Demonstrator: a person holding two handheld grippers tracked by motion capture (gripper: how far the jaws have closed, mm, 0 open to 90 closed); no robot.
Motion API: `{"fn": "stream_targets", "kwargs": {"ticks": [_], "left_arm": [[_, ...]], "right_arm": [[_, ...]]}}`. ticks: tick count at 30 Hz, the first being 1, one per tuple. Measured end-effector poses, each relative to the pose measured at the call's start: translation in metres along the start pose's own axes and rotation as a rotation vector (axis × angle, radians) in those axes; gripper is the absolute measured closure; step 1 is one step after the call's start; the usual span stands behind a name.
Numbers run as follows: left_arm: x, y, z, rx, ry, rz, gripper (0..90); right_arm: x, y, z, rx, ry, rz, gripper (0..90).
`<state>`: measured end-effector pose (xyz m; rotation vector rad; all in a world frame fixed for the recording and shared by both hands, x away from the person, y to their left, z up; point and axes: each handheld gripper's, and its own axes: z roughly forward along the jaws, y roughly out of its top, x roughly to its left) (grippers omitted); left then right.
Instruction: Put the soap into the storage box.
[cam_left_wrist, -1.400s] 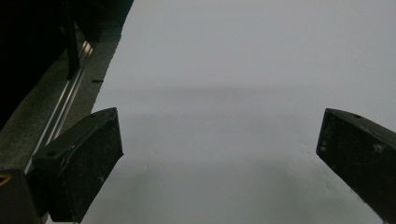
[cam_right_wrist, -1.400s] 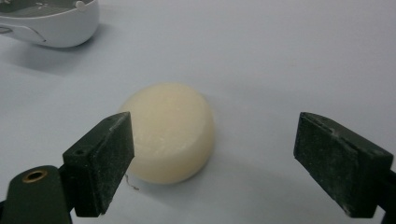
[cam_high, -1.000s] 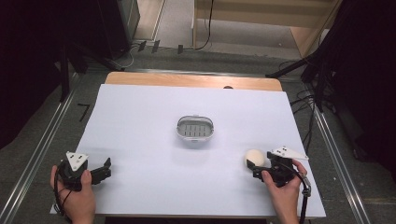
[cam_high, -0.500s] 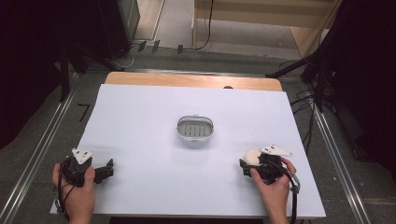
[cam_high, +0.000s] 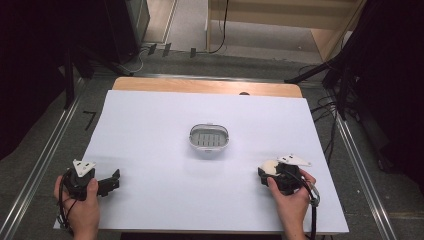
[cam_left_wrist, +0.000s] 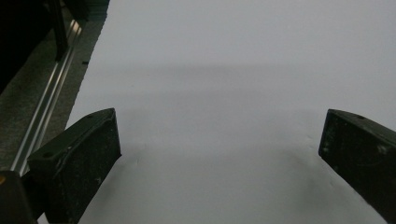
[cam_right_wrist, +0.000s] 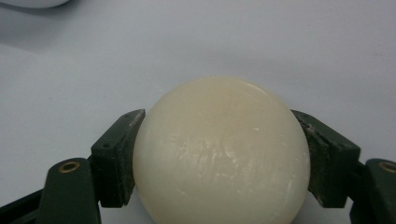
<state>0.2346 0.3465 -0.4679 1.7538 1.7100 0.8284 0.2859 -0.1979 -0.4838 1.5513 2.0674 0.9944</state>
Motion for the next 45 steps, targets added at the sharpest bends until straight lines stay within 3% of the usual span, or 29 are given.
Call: {"fn": "stream_targets", "kwargs": {"ticks": [6,11,19,24,45], "left_arm": [[0.001,0.0,0.0,0.005,-0.008,-0.007,0.0],[-0.002,0.0,0.0,0.006,0.005,0.016,0.0],[-0.002,-0.001,-0.001,-0.005,0.002,0.016,0.0],[-0.002,-0.001,0.0,-0.006,0.002,0.017,0.0],[-0.001,-0.001,-0.001,-0.013,-0.002,0.006,0.0]], "right_arm": [[0.008,0.001,-0.004,-0.019,0.069,-0.018,25.3],[0.018,0.005,-0.003,-0.014,0.067,-0.063,25.3],[0.03,0.017,-0.004,-0.025,0.094,-0.09,25.3],[0.037,0.028,-0.002,-0.035,0.131,-0.09,25.3],[0.062,0.054,0.008,-0.032,0.164,-0.124,25.3]]}}
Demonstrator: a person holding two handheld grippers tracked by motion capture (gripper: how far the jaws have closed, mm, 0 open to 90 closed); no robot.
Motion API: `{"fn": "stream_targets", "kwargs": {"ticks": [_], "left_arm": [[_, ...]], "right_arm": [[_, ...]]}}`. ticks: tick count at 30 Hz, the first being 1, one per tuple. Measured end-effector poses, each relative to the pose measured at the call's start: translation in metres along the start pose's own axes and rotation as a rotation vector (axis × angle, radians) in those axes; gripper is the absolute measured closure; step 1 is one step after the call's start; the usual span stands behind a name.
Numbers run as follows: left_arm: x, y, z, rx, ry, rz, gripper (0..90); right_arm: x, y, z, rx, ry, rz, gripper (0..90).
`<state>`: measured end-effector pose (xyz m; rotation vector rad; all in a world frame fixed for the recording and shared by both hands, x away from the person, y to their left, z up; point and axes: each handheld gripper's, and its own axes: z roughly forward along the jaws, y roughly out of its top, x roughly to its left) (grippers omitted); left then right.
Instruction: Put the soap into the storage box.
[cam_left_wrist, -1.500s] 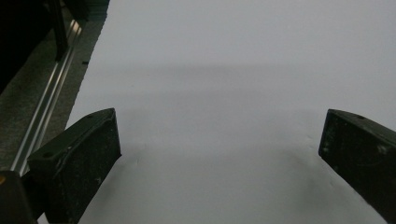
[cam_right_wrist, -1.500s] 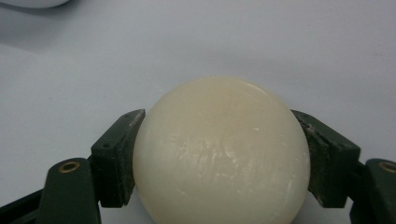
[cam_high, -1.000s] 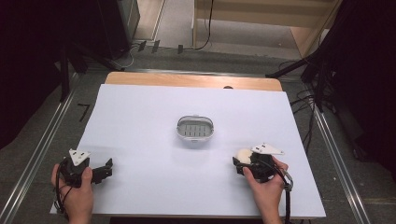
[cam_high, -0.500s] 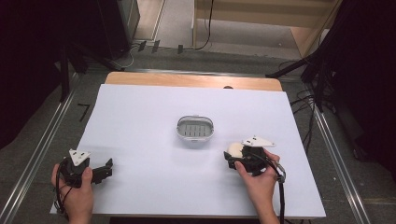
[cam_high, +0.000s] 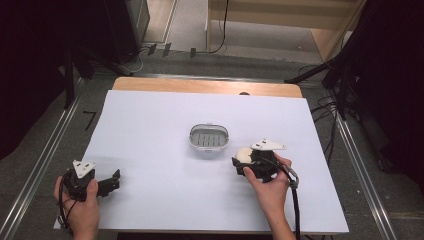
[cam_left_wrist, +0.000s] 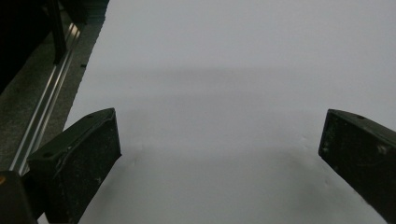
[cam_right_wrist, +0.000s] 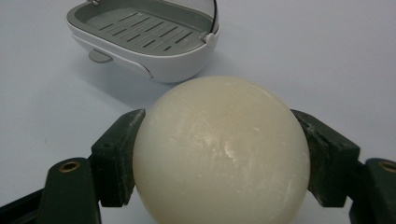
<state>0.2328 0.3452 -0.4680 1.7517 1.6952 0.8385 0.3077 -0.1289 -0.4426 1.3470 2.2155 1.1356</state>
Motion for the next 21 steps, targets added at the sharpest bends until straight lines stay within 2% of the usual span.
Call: {"fn": "stream_targets", "kwargs": {"ticks": [10,21], "left_arm": [[-0.001,0.0,0.0,0.007,0.004,0.01,0.0],[-0.002,0.0,0.001,0.004,0.002,0.016,0.0]], "right_arm": [[0.011,0.013,0.009,-0.006,0.027,-0.019,25.3],[0.014,0.022,0.012,-0.018,0.041,-0.024,25.3]]}}
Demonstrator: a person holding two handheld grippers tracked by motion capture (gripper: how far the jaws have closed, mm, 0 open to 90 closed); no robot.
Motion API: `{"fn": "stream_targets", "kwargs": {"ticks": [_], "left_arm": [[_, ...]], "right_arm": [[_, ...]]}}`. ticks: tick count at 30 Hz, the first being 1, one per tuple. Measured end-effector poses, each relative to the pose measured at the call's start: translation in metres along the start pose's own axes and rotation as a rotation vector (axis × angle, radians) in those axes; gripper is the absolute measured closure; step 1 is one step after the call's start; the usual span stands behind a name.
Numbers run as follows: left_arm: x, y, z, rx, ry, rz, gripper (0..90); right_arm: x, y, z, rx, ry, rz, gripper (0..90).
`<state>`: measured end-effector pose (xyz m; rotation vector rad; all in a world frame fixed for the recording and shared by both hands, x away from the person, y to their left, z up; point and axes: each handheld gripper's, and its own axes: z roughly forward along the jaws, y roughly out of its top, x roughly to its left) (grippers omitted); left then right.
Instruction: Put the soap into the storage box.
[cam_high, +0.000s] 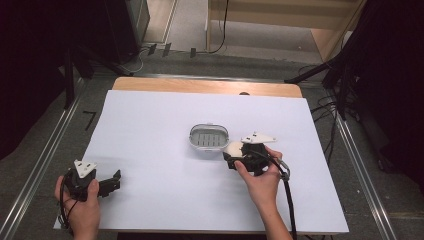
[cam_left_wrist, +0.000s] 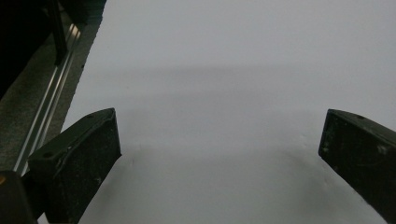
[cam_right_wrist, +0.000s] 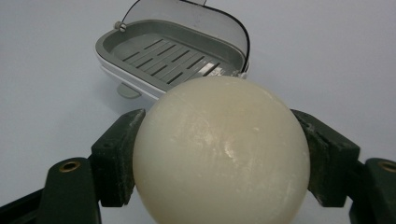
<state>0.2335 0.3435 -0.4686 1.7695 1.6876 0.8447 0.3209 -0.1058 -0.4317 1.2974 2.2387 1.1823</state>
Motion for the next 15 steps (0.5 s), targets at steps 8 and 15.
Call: {"fn": "stream_targets", "kwargs": {"ticks": [8,15], "left_arm": [[0.0,0.0,0.0,0.006,0.001,0.005,0.0],[0.0,0.0,0.0,0.007,0.0,0.006,0.0]], "right_arm": [[0.002,0.009,-0.001,-0.01,0.004,-0.009,25.4],[0.004,0.02,0.0,-0.016,0.011,-0.019,25.3]]}}
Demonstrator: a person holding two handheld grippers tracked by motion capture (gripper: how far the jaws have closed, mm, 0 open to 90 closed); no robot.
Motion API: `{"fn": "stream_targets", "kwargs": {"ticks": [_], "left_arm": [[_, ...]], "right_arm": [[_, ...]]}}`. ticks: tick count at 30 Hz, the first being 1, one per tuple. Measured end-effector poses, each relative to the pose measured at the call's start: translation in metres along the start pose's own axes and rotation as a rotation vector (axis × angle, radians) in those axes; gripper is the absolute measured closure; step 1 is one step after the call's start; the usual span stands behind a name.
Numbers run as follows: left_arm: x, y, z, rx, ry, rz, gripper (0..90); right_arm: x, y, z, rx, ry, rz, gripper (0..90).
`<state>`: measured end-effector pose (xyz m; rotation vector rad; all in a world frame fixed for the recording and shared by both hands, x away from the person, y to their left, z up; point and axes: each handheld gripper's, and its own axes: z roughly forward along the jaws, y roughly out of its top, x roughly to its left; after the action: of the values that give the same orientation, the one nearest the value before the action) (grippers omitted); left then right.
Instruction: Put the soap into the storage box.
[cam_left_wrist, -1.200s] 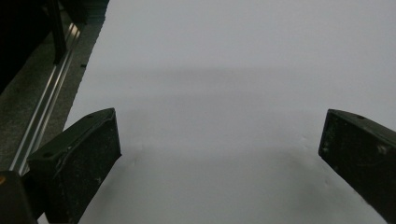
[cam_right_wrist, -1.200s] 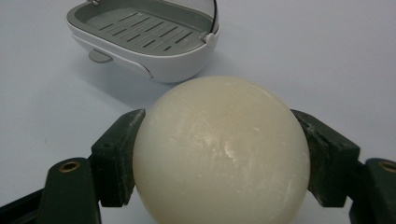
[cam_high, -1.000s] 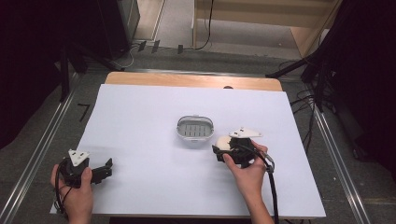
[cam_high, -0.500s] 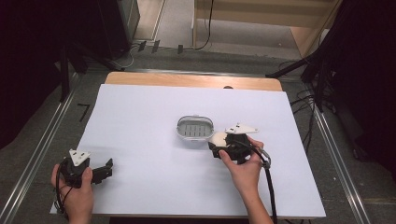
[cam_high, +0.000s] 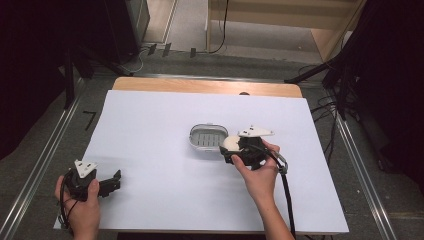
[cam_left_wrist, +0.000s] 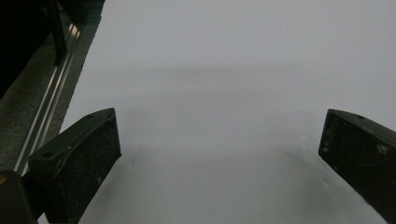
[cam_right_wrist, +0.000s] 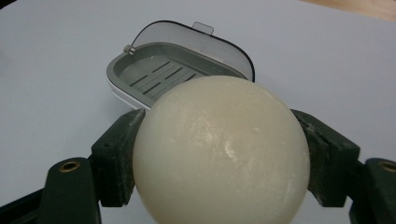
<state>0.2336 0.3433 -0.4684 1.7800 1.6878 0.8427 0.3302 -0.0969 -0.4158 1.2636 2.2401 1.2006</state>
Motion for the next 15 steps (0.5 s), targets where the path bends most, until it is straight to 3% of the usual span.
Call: {"fn": "stream_targets", "kwargs": {"ticks": [15], "left_arm": [[-0.001,0.0,0.0,0.005,0.001,0.008,0.0]], "right_arm": [[0.008,0.015,0.012,-0.008,0.026,-0.006,25.4]]}}
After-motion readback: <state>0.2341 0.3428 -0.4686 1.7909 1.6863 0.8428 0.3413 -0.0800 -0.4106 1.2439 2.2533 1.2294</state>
